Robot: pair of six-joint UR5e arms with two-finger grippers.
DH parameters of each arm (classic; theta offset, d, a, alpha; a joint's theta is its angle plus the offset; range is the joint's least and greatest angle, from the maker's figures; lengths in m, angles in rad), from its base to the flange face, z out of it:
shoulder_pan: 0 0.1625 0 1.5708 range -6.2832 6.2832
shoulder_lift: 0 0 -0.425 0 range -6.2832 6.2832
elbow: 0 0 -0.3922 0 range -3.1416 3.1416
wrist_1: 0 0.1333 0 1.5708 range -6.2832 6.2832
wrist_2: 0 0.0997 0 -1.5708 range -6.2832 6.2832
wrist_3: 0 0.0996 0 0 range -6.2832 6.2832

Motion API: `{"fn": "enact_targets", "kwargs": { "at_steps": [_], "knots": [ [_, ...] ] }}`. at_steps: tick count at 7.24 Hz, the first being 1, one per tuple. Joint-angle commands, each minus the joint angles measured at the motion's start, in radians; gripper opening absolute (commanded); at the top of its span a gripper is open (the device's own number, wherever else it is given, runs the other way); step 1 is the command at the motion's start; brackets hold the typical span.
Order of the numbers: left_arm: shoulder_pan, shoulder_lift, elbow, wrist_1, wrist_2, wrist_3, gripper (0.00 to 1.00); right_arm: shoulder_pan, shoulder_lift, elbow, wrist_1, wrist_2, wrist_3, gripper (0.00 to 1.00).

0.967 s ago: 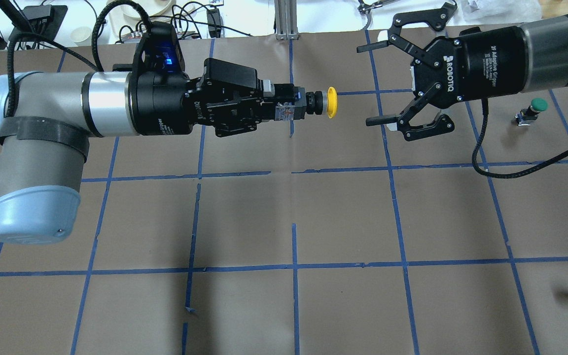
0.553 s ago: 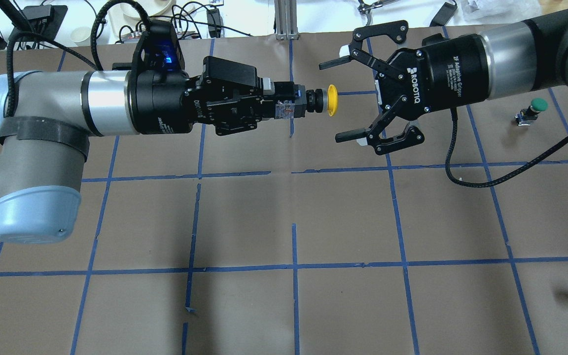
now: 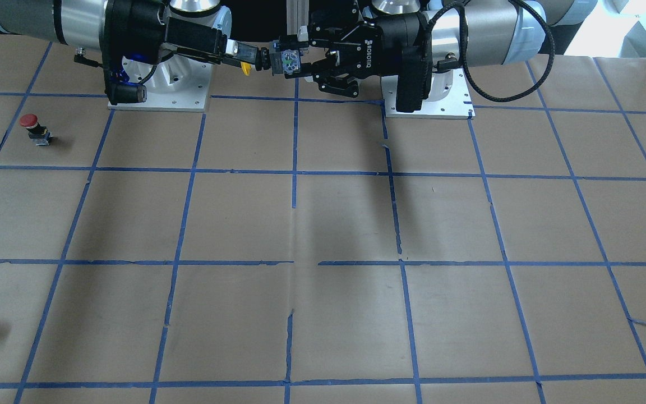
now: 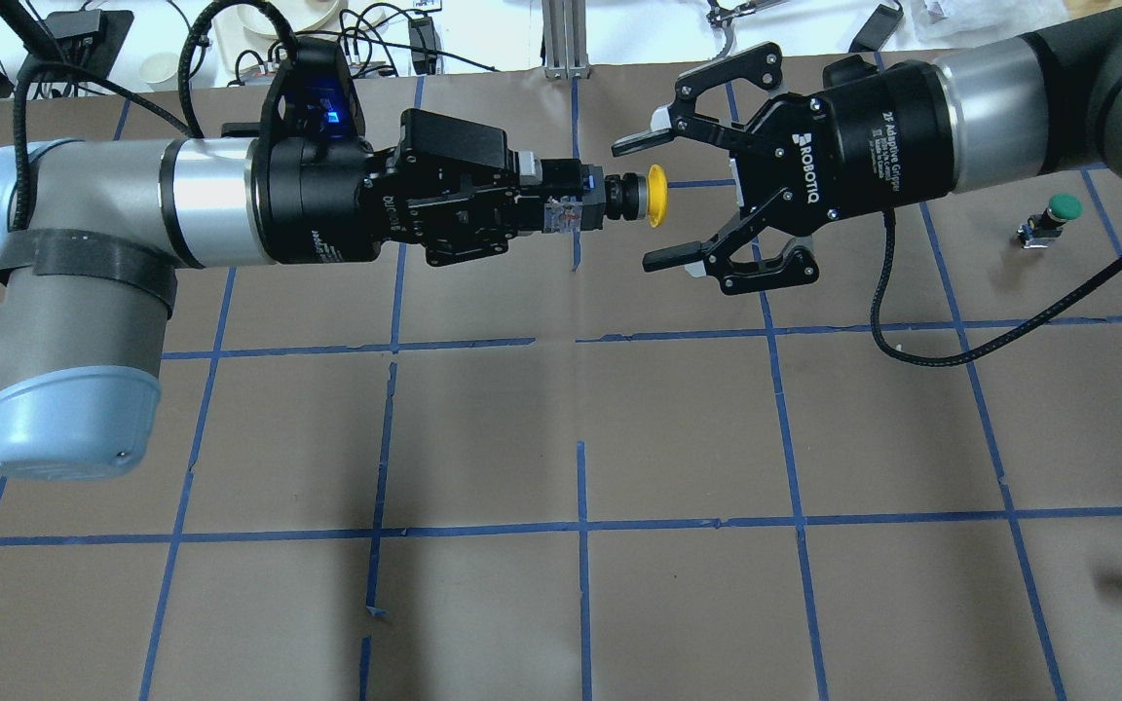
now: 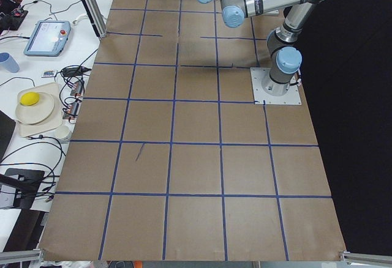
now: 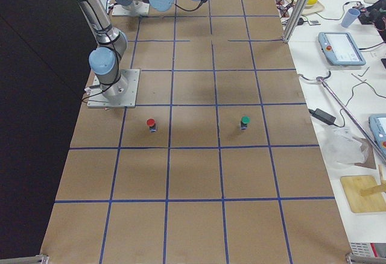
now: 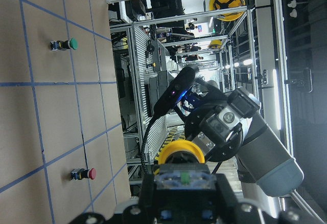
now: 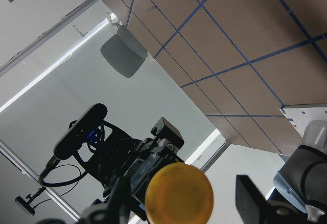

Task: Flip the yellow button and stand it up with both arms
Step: 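Grasp the yellow cap with the right gripper and open the left gripper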

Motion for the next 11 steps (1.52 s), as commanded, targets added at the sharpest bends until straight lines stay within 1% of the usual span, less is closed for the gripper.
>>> {"fn": "enact_targets", "kwargs": {
  "at_steps": [1, 2, 3, 4, 5, 6, 7, 8, 9, 10, 11],
  "knots": [
    [0.000, 0.000, 0.000, 0.000, 0.002, -0.002, 0.11, 0.001, 0.001, -0.006, 0.000, -0.007, -0.001, 0.21],
    [0.000, 0.000, 0.001, 0.002, 0.006, -0.009, 0.32, 0.001, -0.001, -0.006, 0.000, -0.007, -0.001, 0.21],
    [0.000, 0.000, 0.001, 0.003, 0.012, -0.058, 0.76, 0.001, -0.001, -0.009, 0.000, -0.009, -0.001, 0.21],
    [0.000, 0.000, 0.000, 0.008, 0.014, -0.066, 0.87, -0.001, 0.001, -0.009, -0.002, -0.009, -0.003, 0.21],
    [0.000, 0.000, 0.001, 0.008, 0.014, -0.066, 0.89, -0.005, 0.002, -0.014, 0.000, -0.009, -0.003, 0.21],
    [0.000, 0.000, 0.001, 0.008, 0.014, -0.066, 0.89, -0.012, 0.005, -0.034, -0.002, -0.053, -0.009, 0.21],
    [0.005, 0.001, 0.003, 0.008, 0.020, -0.060, 0.89, -0.028, 0.007, -0.072, -0.013, -0.120, -0.015, 0.21],
    [0.009, 0.005, 0.003, 0.008, 0.029, -0.057, 0.89, -0.086, 0.007, -0.084, -0.101, -0.206, -0.017, 0.21],
    [0.035, 0.003, 0.004, 0.008, 0.119, -0.052, 0.89, -0.123, 0.007, -0.088, -0.158, -0.331, -0.050, 0.21],
    [0.063, -0.003, 0.003, 0.023, 0.191, -0.054, 0.88, -0.134, 0.009, -0.086, -0.195, -0.484, -0.139, 0.20],
    [0.070, -0.005, 0.003, 0.023, 0.245, -0.052, 0.88, -0.148, 0.012, -0.082, -0.230, -0.651, -0.310, 0.19]
  ]
}}
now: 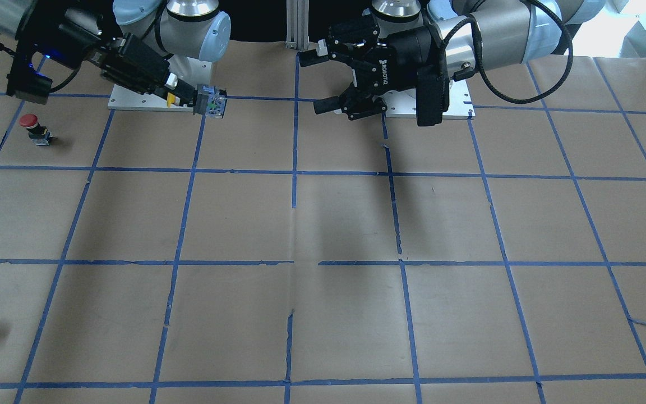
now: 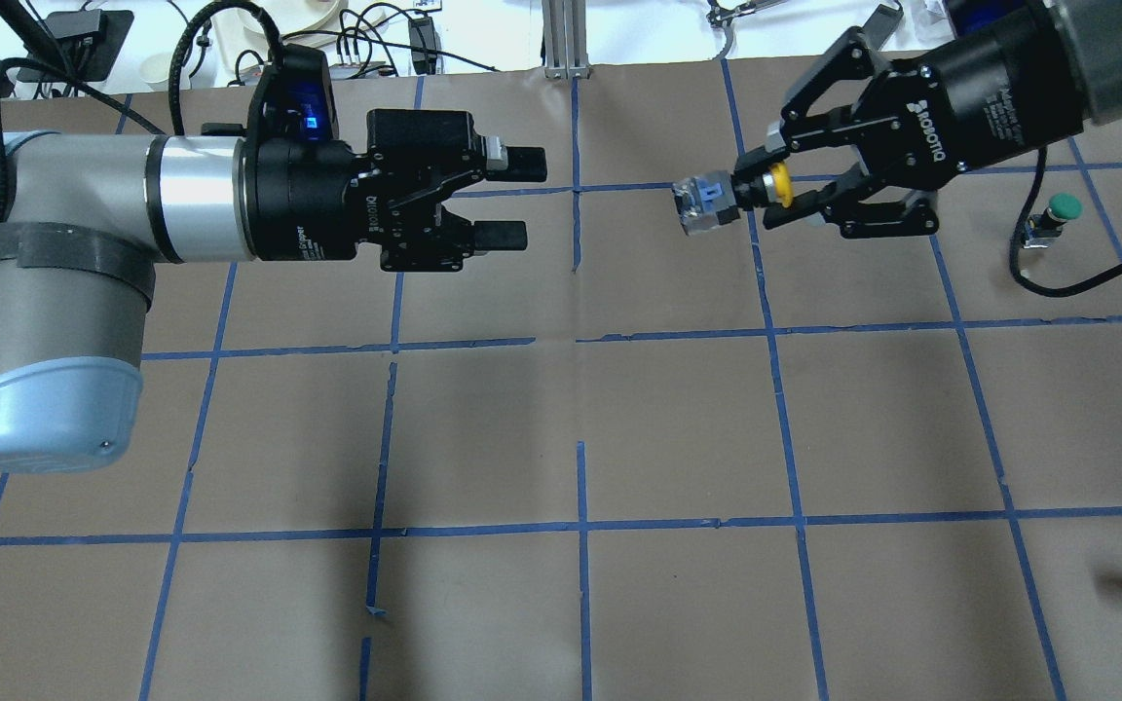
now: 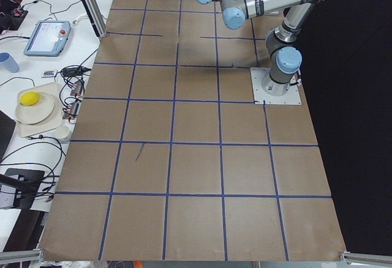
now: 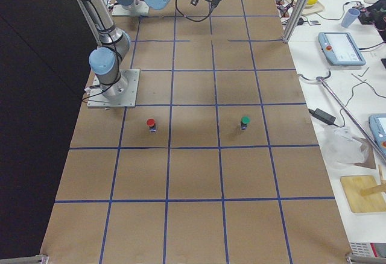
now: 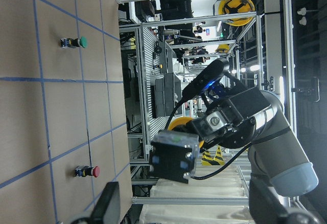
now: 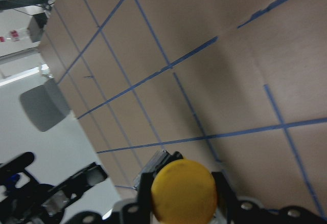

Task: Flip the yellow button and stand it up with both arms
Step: 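Carry the button with the right gripper toward the green button while the left arm withdraws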

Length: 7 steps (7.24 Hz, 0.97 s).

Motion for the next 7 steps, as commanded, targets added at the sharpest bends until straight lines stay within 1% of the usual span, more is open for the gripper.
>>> {"fn": "enact_targets", "kwargs": {
  "at_steps": [1, 2, 3, 4, 5, 6, 7],
  "knots": [
    [0.016, -0.006, -0.002, 0.005, 0.215, 0.000, 0.88, -0.029, 0.006, 0.013, -0.072, -0.289, -0.323, 0.18],
    [0.017, -0.003, 0.000, 0.005, 0.303, 0.000, 0.88, -0.041, 0.007, 0.063, -0.073, -0.355, -0.469, 0.16],
    [0.017, -0.002, 0.007, 0.005, 0.392, 0.000, 0.88, -0.086, 0.004, 0.149, -0.154, -0.450, -0.674, 0.14],
    [0.017, -0.005, 0.042, -0.016, 0.505, 0.000, 0.88, -0.153, 0.003, 0.233, -0.273, -0.491, -0.808, 0.14],
    [0.016, -0.017, 0.117, -0.064, 0.632, 0.000, 0.90, -0.199, 0.004, 0.298, -0.378, -0.543, -0.983, 0.14],
    [0.007, -0.043, 0.230, -0.187, 0.741, 0.004, 0.92, -0.239, 0.006, 0.343, -0.509, -0.607, -1.220, 0.14],
    [0.000, -0.079, 0.324, -0.287, 0.856, 0.033, 0.93, -0.255, 0.007, 0.355, -0.543, -0.684, -1.338, 0.14]
  ]
}}
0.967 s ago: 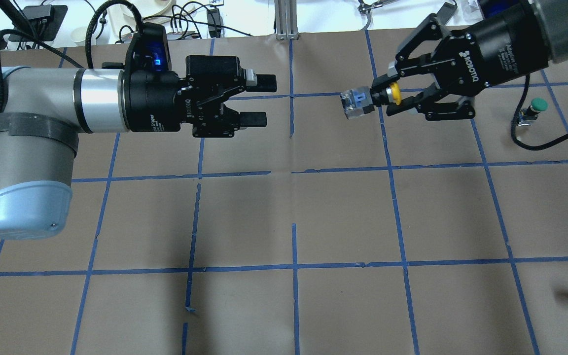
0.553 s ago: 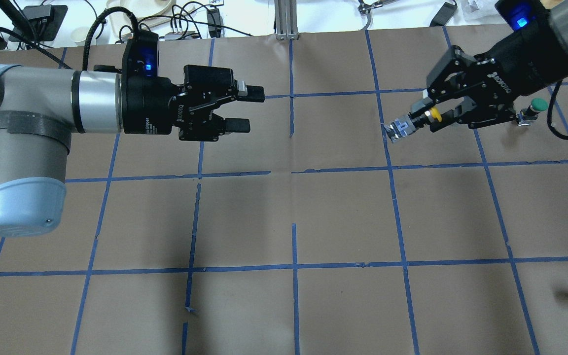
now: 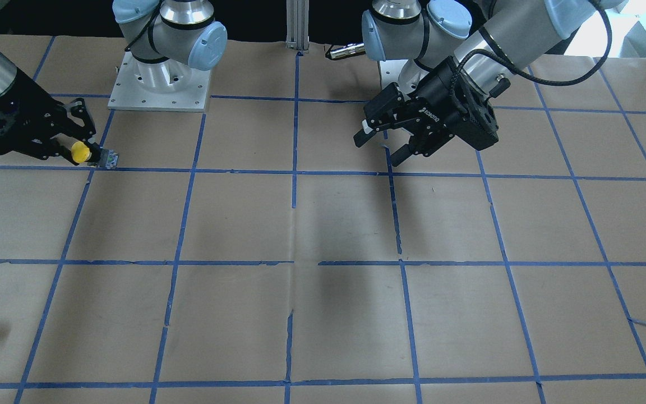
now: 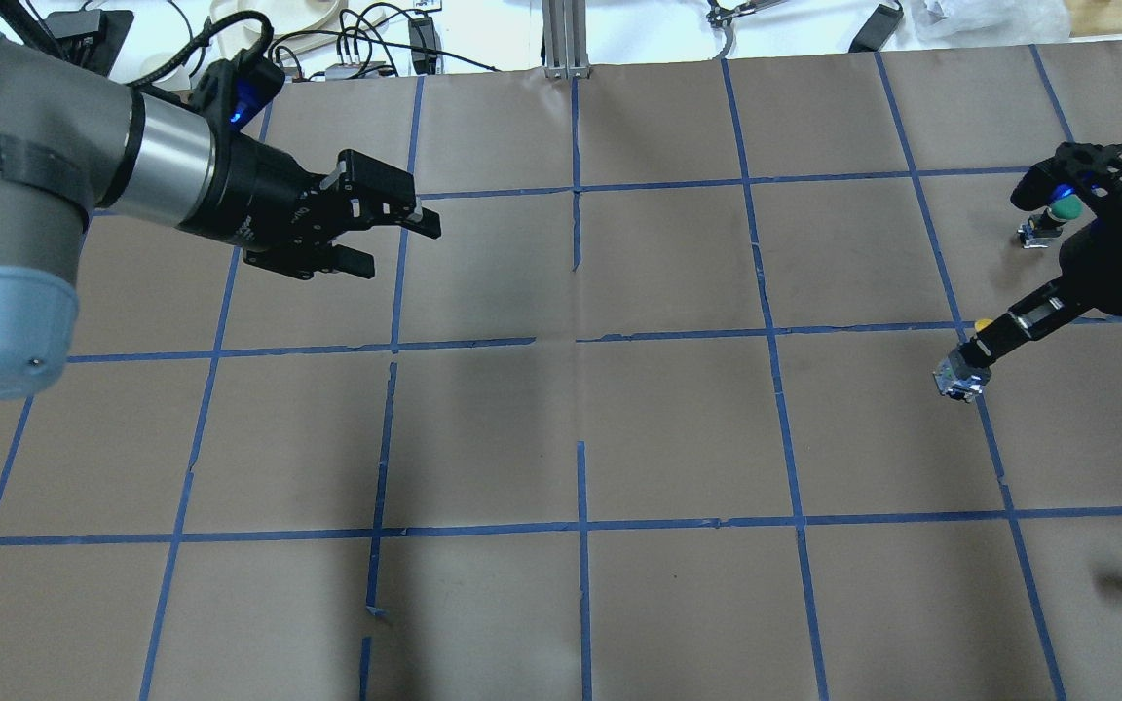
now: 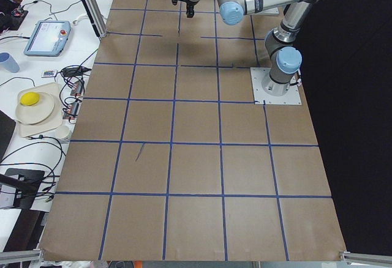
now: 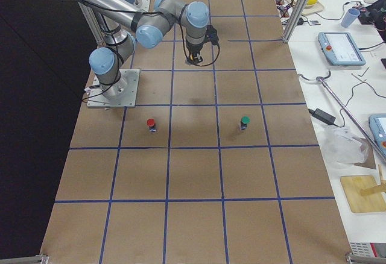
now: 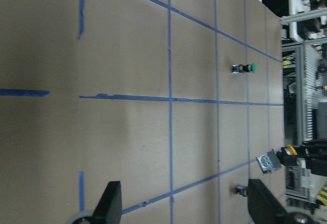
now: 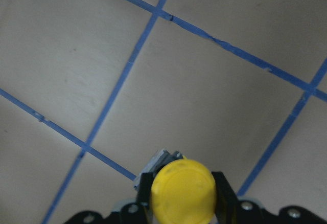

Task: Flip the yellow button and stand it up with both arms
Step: 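Carry the button with the right gripper toward the green button while the left arm withdraws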

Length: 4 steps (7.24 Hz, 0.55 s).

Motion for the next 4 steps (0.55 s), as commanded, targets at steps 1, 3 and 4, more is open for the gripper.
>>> {"fn": "enact_targets", "kwargs": {
  "at_steps": [1, 3, 4],
  "knots": [
    [-0.026, -0.074, 0.203, -0.192, 0.203, 0.023, 0.95, -0.050, 0.011, 0.035, -0.145, -0.101, -0.329, 0.14],
    [-0.129, -0.124, 0.293, -0.247, 0.472, 0.054, 0.99, -0.120, 0.113, 0.035, -0.260, -0.089, -0.724, 0.14],
    [-0.165, -0.121, 0.289, -0.242, 0.598, 0.071, 0.99, -0.189, 0.147, 0.034, -0.276, -0.068, -0.911, 0.14]
  ]
}}
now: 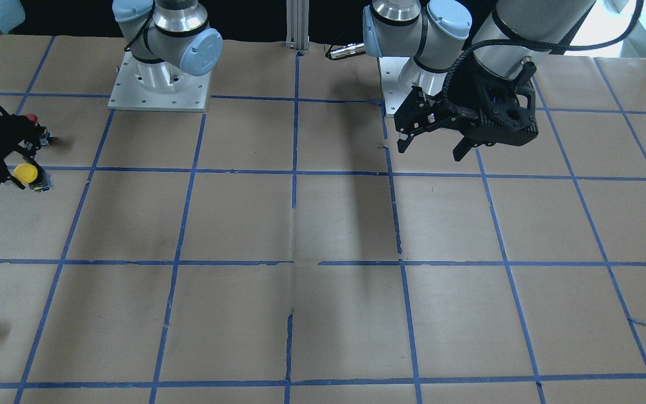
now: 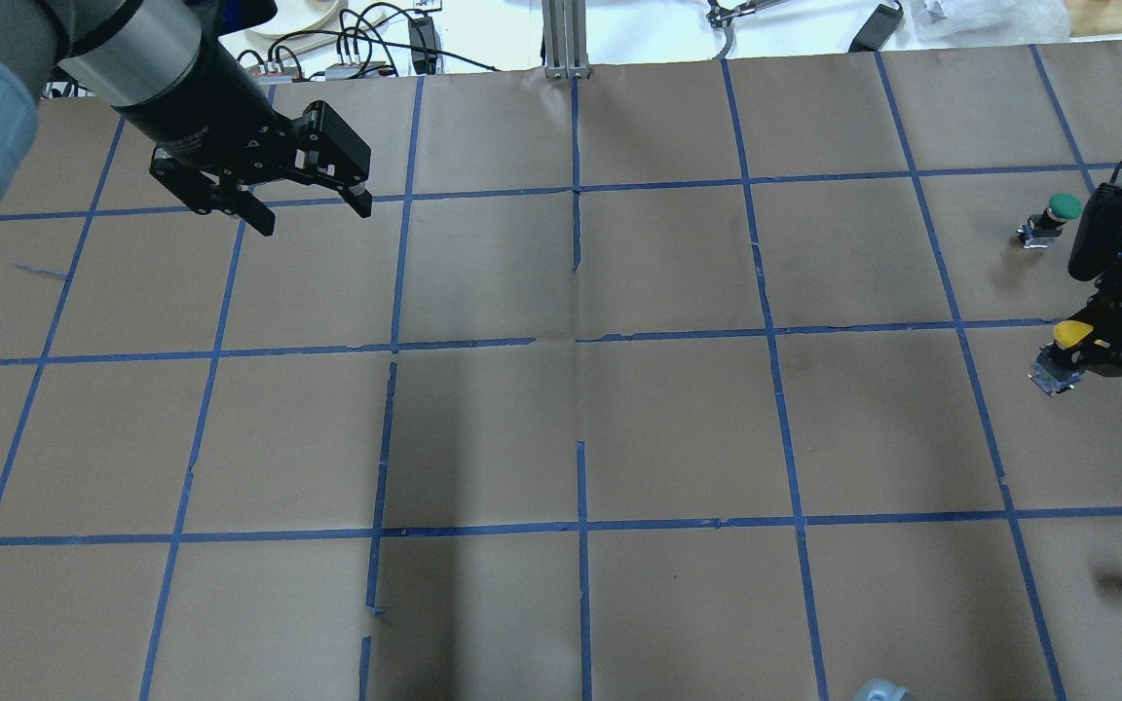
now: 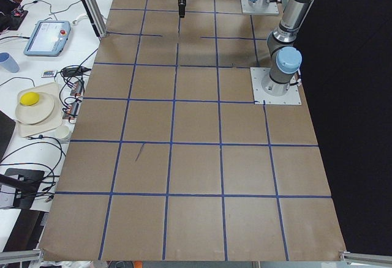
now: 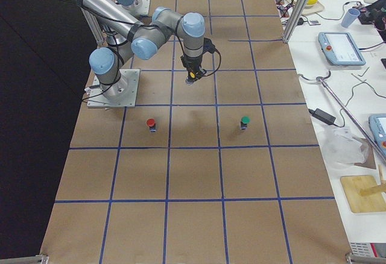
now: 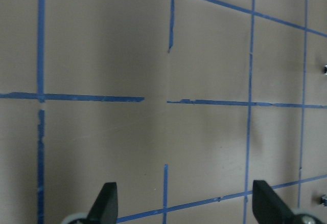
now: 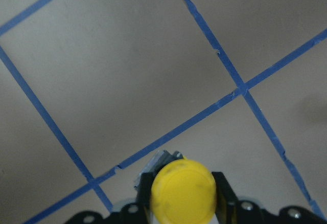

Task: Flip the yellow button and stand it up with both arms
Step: 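Lower the button upright onto the table with the right gripper and release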

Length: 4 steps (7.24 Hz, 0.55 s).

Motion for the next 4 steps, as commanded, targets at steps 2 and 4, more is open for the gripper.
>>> {"fn": "enact_targets", "kwargs": {
  "at_steps": [2, 4],
  "knots": [
    [-0.045, -0.004, 0.029, -0.008, 0.164, 0.098, 1.00, -0.163, 0.134, -0.007, -0.155, 0.061, -0.574, 0.14],
    [-0.037, -0.002, 0.022, -0.008, 0.122, 0.102, 1.00, -0.230, 0.148, -0.001, -0.138, 0.090, -0.947, 0.14]
  ]
}}
